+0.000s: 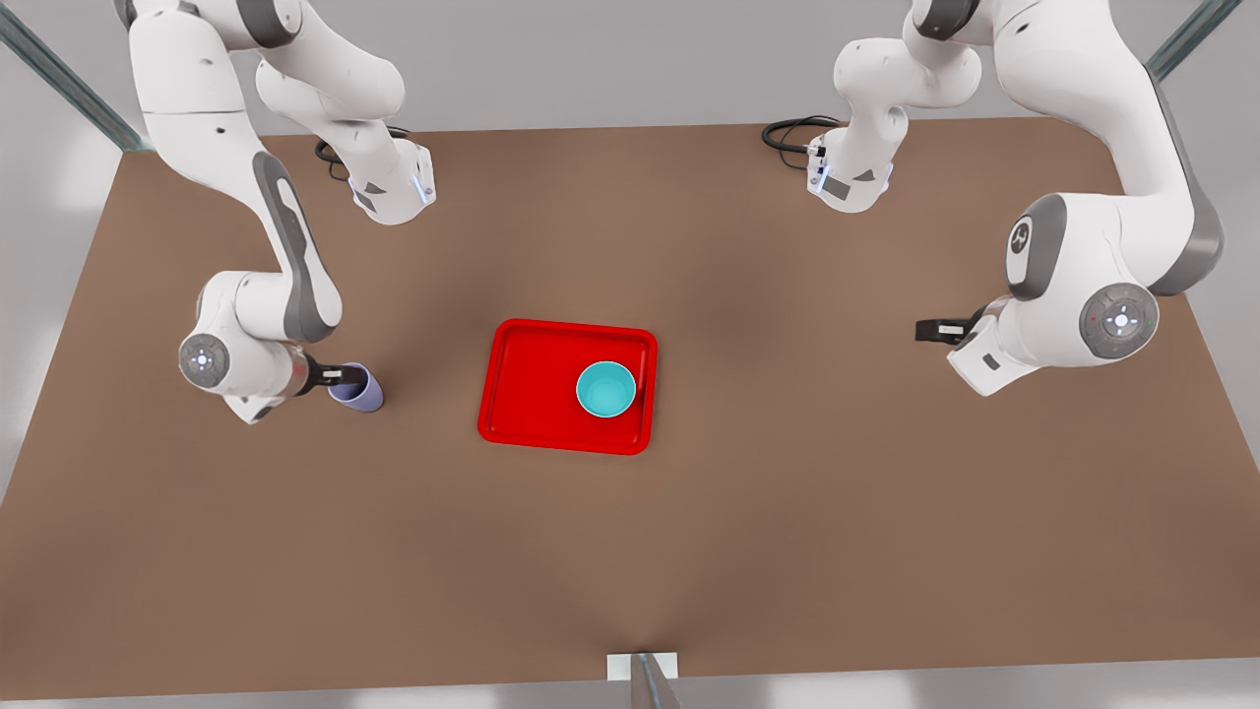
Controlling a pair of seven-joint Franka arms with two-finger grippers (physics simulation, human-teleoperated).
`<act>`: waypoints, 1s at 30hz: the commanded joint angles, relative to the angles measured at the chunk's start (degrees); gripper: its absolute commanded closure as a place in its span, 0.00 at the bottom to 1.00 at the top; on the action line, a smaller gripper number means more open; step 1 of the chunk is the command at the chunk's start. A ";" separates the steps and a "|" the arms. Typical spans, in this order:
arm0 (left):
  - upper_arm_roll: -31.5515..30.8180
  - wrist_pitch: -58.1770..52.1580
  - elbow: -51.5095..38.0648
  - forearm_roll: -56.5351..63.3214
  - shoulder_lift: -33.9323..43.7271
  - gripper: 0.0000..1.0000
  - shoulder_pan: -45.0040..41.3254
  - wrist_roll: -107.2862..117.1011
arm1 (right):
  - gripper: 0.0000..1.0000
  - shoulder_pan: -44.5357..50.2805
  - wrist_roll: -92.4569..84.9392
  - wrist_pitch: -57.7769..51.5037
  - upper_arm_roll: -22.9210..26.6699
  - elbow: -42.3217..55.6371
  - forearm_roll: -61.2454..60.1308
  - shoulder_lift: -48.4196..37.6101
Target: Place the bowl on the tray with the left arm and the cup on the tray with the right arm
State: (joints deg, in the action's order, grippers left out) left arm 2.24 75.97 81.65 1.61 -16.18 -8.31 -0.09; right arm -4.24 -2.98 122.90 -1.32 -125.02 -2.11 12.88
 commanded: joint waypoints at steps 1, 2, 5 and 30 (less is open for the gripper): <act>-0.04 -0.03 0.00 -0.02 0.00 0.00 -0.04 0.00 | 0.00 0.02 -0.09 0.84 0.00 -0.48 0.00 -0.05; 0.05 -0.03 0.00 -0.02 0.00 0.00 -0.04 0.00 | 0.01 -0.07 -0.09 1.46 0.00 -0.84 0.00 0.04; -0.04 -0.03 0.00 -0.02 -0.26 0.00 -0.04 0.00 | 0.03 -0.86 -1.50 3.75 0.00 -2.24 0.00 0.22; 0.05 0.06 0.00 -0.02 -0.35 0.00 0.05 -0.18 | 0.79 -0.77 -1.85 4.45 -0.09 -2.86 -0.09 1.89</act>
State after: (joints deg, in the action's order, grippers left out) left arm 2.28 76.11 81.65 1.58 -16.53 -8.26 -0.26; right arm -5.01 -5.08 127.34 -1.41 -127.88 -2.52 14.76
